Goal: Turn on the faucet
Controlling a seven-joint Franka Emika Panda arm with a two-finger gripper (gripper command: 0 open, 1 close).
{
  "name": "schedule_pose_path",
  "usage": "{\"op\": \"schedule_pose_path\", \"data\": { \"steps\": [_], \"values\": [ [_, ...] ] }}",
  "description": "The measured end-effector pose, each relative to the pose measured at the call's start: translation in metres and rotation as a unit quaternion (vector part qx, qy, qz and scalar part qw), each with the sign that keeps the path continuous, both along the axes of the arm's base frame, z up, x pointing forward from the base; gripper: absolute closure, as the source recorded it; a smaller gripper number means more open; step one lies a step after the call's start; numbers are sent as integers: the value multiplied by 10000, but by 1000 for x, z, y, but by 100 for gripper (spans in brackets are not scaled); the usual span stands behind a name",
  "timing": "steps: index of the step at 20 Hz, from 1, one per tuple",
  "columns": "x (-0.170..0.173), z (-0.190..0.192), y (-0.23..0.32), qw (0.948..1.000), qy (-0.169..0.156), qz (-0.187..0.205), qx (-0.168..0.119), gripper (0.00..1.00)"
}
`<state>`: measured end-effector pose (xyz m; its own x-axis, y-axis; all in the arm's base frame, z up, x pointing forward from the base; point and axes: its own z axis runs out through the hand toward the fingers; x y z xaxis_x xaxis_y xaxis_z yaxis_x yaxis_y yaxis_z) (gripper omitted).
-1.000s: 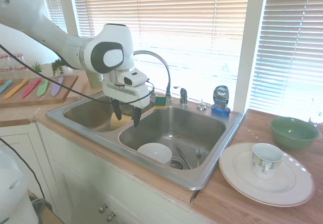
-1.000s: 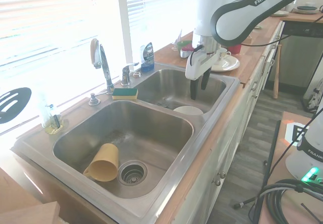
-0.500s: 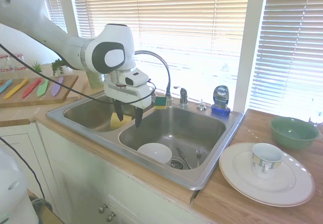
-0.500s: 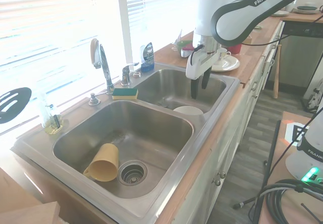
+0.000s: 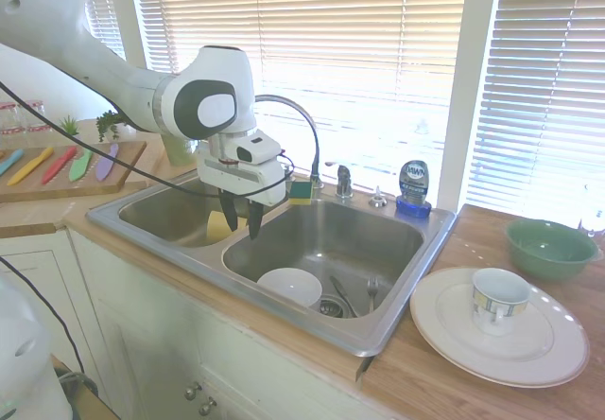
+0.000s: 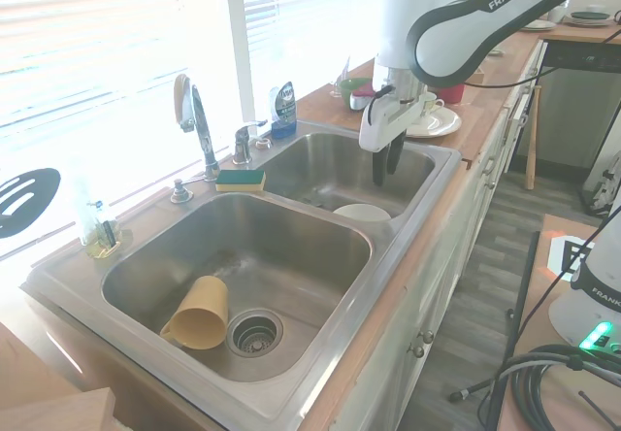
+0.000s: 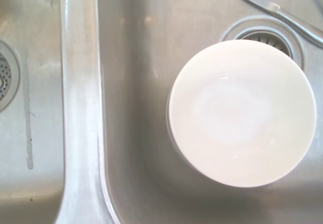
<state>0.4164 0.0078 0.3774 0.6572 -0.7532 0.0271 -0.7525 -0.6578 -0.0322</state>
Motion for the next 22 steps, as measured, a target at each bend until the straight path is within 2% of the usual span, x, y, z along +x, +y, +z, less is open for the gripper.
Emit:
{"op": "schedule_pose_path", "data": {
  "steps": [5, 10, 13, 22],
  "values": [
    [-2, -5, -1, 10000, 18, 0, -1, 100],
    [11, -4, -3, 9998, -190, -40, 8, 100],
    [38, 3, -3, 9995, -279, -109, 35, 100],
    [156, 11, -4, 9974, -576, -438, 54, 100]
  ]
}}
